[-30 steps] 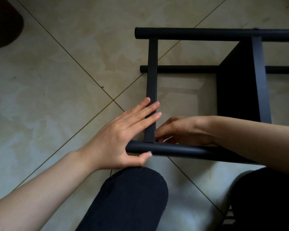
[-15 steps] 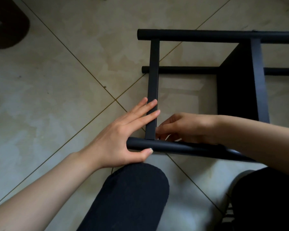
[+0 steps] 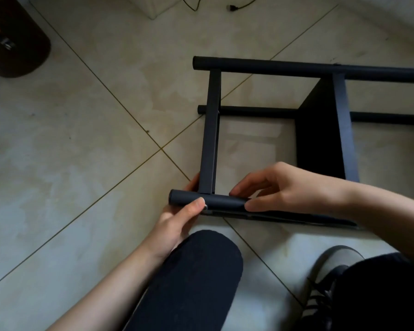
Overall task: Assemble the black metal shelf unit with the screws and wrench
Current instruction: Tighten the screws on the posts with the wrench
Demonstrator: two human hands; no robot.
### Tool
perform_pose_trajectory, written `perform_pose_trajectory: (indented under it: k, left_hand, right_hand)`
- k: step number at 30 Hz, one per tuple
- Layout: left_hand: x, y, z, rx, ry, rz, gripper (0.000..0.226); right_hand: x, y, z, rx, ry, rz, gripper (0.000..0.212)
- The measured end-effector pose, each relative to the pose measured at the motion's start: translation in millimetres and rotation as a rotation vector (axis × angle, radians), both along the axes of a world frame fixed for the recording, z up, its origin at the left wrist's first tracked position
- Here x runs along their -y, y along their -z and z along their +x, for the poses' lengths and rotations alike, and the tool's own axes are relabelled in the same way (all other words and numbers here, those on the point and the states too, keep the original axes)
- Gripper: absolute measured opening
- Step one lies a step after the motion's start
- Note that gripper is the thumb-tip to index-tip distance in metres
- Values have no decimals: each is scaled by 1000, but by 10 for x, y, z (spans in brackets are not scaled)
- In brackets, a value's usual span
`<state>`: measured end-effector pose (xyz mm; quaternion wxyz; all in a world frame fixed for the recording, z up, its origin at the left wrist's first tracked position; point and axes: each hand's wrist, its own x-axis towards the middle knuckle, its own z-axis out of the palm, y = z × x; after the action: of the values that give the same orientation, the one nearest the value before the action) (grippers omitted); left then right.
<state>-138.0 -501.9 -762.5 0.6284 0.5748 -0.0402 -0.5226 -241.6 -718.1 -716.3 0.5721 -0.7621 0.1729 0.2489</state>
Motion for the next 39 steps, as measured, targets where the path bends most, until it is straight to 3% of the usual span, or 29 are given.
perform_pose_trajectory:
  k: [3, 7, 9, 14, 19, 23, 35, 39]
  left_hand:
    - [58, 1, -111, -77, -104, 8, 60]
    - [134, -32, -154, 4, -146, 61, 73]
    - [160, -44, -158, 41, -142, 77, 82]
    - [178, -98, -148, 89, -148, 104, 76]
    - [273, -323, -141, 164, -168, 106, 86]
    - [313, -566, -80, 186, -144, 103, 75]
    - [708, -1928, 259, 492, -90, 42, 40]
    - [920, -2401, 372, 647, -114, -28, 55]
  right_hand:
    - [23, -51, -125, 59, -31, -187, 24]
    - [2, -79, -243, 112, -37, -333, 28]
    - [-13, -85, -259, 128, -38, -360, 30]
    - [0, -109, -225, 150, -41, -382, 32]
    - [-24, -232, -203, 151, -15, -422, 34]
    - [21, -465, -237, 138, 20, -472, 35]
    - [85, -1701, -209, 316, 173, -634, 33]
    - [43, -2153, -221, 393, 253, -663, 28]
